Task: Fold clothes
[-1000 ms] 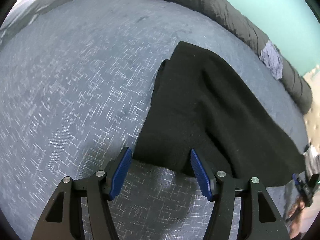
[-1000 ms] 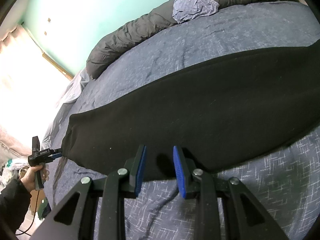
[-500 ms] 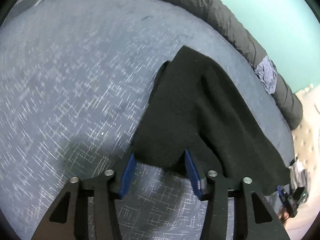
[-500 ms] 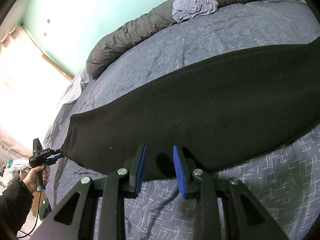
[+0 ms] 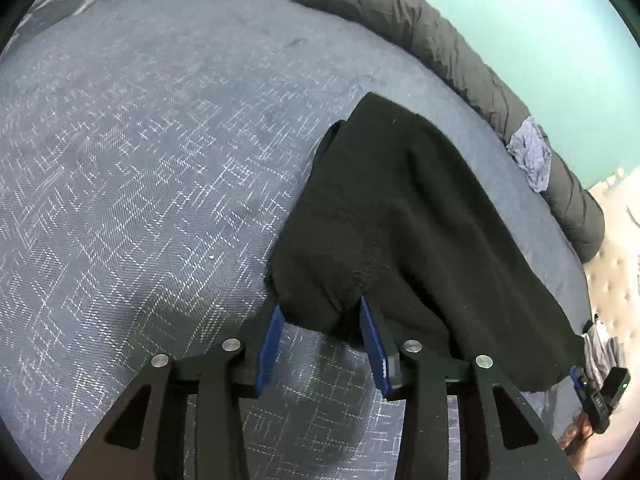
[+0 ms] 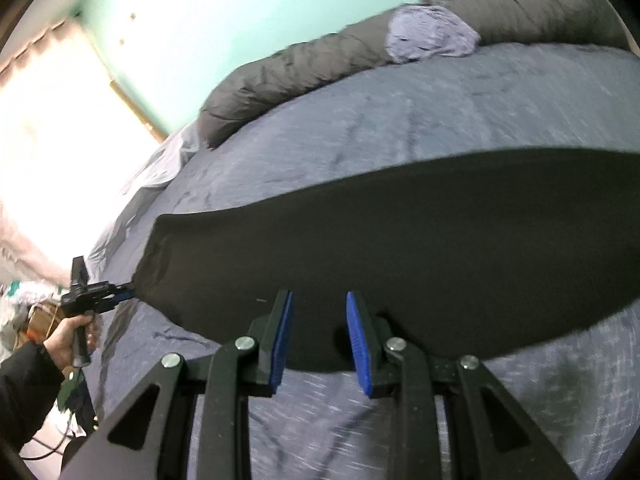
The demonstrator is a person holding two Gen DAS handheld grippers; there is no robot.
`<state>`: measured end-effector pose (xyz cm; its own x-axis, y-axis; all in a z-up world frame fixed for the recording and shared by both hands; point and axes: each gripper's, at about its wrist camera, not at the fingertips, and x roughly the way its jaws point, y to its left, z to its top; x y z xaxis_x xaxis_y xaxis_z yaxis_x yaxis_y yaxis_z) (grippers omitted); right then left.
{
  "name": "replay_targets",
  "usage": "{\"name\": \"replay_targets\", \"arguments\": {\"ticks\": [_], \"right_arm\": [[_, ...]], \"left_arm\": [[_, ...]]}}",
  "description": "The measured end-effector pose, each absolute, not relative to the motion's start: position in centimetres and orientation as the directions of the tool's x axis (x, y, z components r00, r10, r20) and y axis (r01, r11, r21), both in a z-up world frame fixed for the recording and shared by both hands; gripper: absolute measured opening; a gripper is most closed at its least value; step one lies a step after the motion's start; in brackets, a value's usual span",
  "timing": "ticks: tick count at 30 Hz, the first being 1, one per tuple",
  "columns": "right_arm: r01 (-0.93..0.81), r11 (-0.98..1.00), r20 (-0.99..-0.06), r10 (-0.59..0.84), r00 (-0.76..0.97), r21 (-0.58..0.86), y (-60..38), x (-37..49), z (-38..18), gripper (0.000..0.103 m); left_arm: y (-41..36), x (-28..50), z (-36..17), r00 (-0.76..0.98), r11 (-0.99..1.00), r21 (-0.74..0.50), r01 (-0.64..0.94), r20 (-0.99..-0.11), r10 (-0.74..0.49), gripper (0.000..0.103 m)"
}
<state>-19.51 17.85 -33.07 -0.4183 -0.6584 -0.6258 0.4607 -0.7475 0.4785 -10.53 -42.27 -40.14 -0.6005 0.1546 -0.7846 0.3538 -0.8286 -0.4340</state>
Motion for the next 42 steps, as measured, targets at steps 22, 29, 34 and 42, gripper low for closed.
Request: {"name": "replay_targets", "arguments": {"ticks": [22, 29, 34, 42], "right_arm": [[0.878, -0.462, -0.829, -0.535, -0.164, 0.125, -11.0, -29.4, -32.0, 0.065], [0.901, -0.433, -0.876, -0.449, -0.178, 0.038, -13.0, -30.2, -33.8, 0.017], [0.891, -0.453, -0.859, -0.443, -0.257, -0.033, -12.7, -30.7, -33.0, 0.004], [0.861, -0.497, -0.853, -0.397, -0.338, -0.109, -12.9, -32.0, -32.9, 0.003]], "left_arm": [[-42.1, -9.6, -42.1, -0.715, -0.796, -0.513, 0.32, -0.683, 0.152, 0.048], [-42.0, -9.6, -42.3, -0.715, -0.793, -0.517, 0.323, -0.682, 0.154, 0.048], [-42.2, -9.7, -42.4, -0.715, -0.79, -0.521, 0.323, -0.681, 0.157, 0.048], [-42.2, -10.0, -42.4, -0.713, -0.794, -0.516, 0.321, -0.683, 0.155, 0.048]]}}
